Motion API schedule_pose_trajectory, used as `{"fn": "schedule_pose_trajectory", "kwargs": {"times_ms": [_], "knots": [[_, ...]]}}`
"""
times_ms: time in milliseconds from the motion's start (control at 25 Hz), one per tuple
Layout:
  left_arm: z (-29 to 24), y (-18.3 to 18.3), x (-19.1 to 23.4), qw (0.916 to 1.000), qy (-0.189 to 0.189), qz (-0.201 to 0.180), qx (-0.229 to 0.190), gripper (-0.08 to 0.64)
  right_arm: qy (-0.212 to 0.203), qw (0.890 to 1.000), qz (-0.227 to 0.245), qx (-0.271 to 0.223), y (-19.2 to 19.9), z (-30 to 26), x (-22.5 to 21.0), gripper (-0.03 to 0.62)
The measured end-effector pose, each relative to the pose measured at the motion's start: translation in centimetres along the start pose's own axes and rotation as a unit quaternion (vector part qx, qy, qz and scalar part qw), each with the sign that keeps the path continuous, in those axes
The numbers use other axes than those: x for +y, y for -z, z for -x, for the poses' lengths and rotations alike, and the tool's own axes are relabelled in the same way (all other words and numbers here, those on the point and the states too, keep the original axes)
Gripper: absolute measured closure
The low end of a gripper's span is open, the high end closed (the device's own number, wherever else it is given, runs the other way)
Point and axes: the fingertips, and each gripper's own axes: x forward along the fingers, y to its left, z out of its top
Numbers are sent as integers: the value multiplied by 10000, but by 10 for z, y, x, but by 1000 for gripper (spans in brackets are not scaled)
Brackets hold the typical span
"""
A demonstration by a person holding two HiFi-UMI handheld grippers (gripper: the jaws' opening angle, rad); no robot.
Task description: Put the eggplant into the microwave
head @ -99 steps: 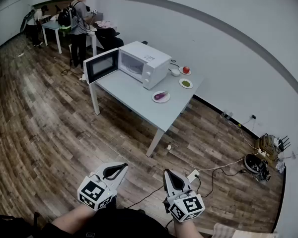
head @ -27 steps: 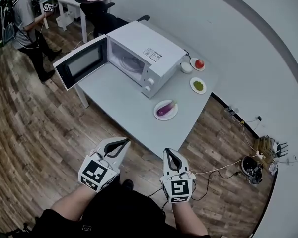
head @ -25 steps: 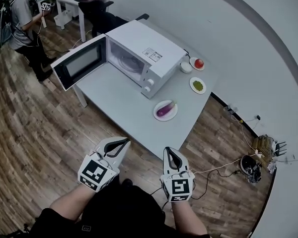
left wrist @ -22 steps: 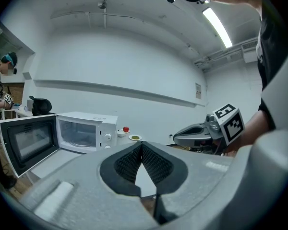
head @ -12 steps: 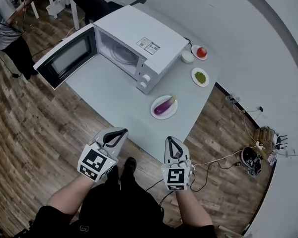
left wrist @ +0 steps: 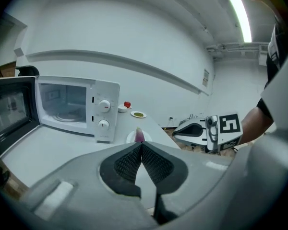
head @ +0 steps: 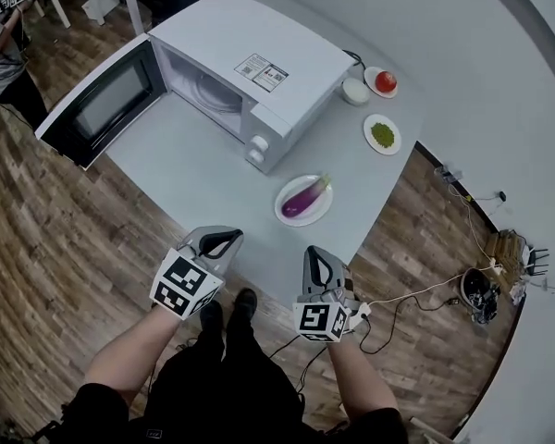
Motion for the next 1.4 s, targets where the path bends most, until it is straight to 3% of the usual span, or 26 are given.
{"fn": "schedule_pose_trajectory", "kwargs": {"times_ms": [320,480,600,760,880,1120,1280,1400], "knots": [[-49,19,14,9974,361,406,478,551,-107,9975,664,207,42,-42,4,578],[-68,20,20,9970,439,371,520,551,-257,9954,871,297,58,-62,3,571],[-82,25,25,9969,408,319,587,551,-368,9935,1001,402,71,-74,3,508],[-101,33,31,9964,364,268,723,551,-432,9891,1324,471,83,-87,6,499],[-117,37,32,9949,387,289,884,551,-522,9835,1673,455,87,-93,11,488],[-144,40,38,9894,549,351,1299,544,-655,9814,1771,335,86,-104,13,468],[-155,47,41,9844,657,430,1574,480,-653,9807,1820,278,85,-106,13,466],[-161,50,43,9833,634,351,1670,477,-606,9773,2018,220,84,-106,13,468]]}}
